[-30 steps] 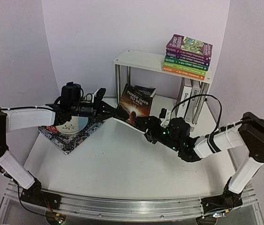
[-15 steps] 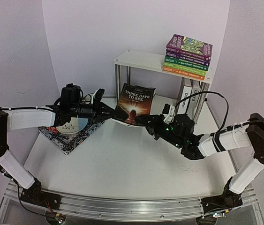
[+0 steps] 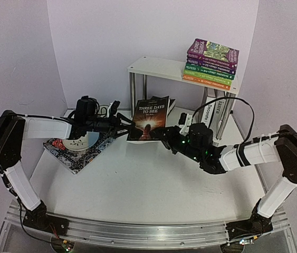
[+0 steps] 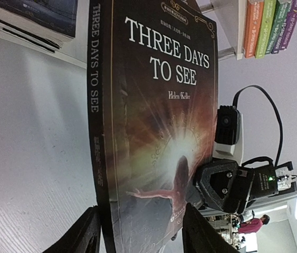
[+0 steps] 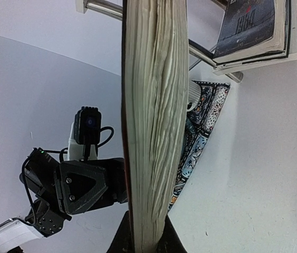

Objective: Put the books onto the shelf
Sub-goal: Place the book on the book pile on the shelf.

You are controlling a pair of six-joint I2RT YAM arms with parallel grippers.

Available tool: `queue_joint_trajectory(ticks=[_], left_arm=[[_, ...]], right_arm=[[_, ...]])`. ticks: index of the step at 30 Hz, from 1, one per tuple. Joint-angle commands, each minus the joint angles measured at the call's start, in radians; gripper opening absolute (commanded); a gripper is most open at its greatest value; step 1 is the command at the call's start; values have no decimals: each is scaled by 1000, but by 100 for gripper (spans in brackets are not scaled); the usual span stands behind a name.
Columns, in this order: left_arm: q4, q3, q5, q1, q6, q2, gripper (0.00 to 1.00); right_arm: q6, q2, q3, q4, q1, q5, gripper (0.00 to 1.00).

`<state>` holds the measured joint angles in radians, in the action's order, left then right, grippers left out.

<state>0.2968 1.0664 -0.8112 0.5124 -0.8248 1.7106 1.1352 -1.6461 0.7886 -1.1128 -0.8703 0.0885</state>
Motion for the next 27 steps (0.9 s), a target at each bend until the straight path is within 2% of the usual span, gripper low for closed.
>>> queue_joint_trajectory(ticks=[1,11,27], left_arm=[[47,22,53,-52,45,6,59],[38,-86,65,-168,76,-81,63],[-27,-147,36,-208,110,-221,62]], right_arm=[[-29,-22,89,-100,15,78,0],[22,-172,207,-165,78,108,0],[8,-421,491,-206,142,169,0]])
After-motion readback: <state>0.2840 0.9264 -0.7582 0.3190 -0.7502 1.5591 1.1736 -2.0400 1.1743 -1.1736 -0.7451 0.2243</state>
